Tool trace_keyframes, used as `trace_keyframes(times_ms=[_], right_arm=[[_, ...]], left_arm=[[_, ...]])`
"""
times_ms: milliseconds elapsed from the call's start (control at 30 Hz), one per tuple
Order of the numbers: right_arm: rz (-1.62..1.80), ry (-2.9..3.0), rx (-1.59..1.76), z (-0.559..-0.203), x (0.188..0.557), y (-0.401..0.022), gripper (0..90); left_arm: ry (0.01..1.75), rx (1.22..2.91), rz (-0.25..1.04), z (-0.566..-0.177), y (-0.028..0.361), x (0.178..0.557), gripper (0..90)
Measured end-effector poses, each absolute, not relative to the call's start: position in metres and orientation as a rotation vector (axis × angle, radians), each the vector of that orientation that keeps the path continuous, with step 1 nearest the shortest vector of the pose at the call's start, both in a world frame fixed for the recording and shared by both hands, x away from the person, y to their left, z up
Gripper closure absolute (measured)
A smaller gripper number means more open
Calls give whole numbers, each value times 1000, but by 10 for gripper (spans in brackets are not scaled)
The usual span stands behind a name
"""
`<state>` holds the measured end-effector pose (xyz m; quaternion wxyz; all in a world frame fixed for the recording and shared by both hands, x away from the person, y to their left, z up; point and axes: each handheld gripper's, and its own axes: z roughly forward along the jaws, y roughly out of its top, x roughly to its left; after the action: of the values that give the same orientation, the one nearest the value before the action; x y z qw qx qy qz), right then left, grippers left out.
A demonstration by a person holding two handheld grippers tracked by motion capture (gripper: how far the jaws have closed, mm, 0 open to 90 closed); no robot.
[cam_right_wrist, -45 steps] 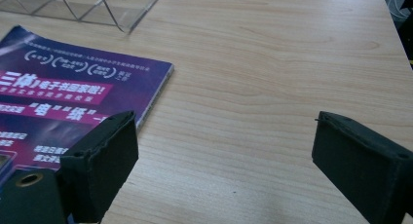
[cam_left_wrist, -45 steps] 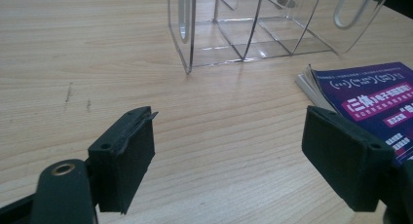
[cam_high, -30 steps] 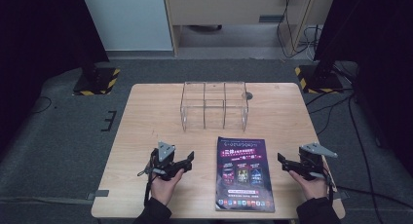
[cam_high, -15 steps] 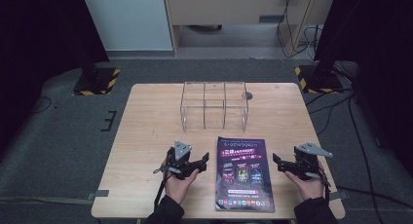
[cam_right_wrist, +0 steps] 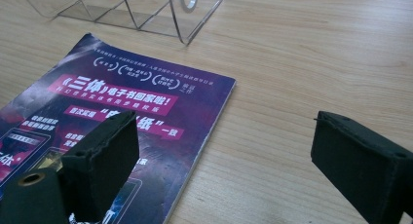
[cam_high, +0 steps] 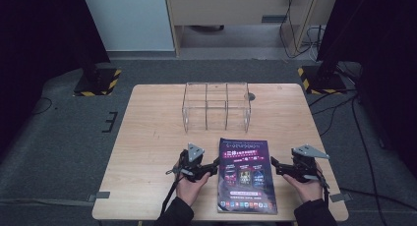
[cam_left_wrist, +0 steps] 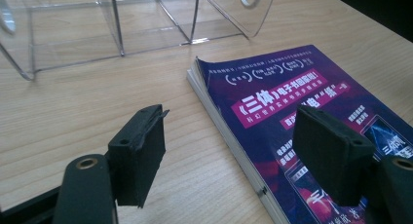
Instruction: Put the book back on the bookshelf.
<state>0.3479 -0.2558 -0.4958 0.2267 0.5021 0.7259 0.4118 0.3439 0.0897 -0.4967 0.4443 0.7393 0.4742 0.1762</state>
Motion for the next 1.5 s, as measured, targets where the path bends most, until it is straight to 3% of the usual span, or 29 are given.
trace_keyframes(times_ms=[700,1500], right_arm=[[1132,2078,1370,-511,347,-240,148],[1096,2217,1351,-532,348,-225,195]], left_arm=[[1180,1908,350,-522,64,345,343],[1191,1924,323,-535,49,348,350]])
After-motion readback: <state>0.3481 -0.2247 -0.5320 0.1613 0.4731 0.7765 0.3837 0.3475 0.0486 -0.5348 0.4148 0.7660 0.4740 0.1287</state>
